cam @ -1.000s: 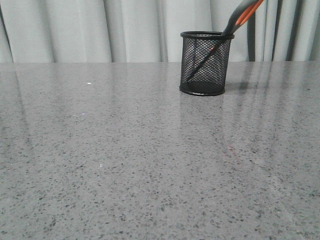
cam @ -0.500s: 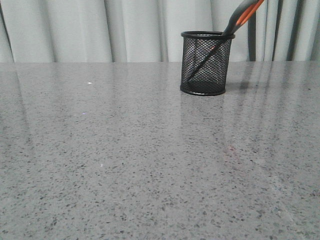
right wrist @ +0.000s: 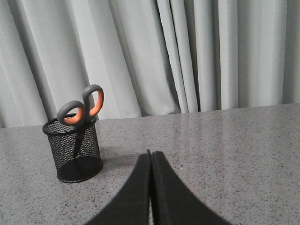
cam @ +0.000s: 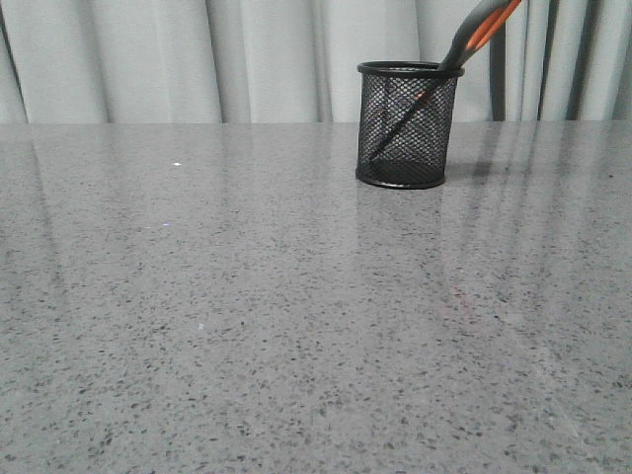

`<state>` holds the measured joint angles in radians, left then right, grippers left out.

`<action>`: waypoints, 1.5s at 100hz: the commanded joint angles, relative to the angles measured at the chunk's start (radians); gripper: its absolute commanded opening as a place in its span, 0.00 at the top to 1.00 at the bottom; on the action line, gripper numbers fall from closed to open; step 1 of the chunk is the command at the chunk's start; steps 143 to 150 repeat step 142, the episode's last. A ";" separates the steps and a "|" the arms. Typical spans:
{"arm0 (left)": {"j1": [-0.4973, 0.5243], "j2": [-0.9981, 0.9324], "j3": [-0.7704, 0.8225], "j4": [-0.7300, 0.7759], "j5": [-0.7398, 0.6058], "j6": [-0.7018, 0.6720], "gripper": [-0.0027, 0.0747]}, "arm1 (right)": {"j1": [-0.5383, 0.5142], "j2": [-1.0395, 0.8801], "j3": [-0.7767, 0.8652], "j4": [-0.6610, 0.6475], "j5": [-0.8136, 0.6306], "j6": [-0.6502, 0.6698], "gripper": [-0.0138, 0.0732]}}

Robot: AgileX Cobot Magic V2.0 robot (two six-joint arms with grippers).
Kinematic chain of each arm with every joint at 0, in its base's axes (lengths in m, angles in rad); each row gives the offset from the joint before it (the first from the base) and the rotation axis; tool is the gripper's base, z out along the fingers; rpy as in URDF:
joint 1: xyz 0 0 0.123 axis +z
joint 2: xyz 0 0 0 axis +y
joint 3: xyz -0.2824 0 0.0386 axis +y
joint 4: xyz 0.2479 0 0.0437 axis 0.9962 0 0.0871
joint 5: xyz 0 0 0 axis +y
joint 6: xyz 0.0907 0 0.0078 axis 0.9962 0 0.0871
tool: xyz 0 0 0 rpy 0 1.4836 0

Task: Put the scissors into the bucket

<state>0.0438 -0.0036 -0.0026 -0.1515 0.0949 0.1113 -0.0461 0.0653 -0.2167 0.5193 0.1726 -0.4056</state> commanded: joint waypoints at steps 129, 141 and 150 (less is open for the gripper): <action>-0.007 -0.025 0.029 0.000 -0.076 -0.013 0.99 | -0.006 -0.097 0.244 -0.525 -0.136 0.363 0.92; -0.007 -0.025 0.029 0.000 -0.076 -0.013 0.99 | -0.006 -0.097 0.244 -0.525 -0.136 0.363 0.92; -0.007 -0.025 0.029 0.000 -0.076 -0.013 0.99 | -0.006 -0.097 0.244 -0.525 -0.136 0.363 0.92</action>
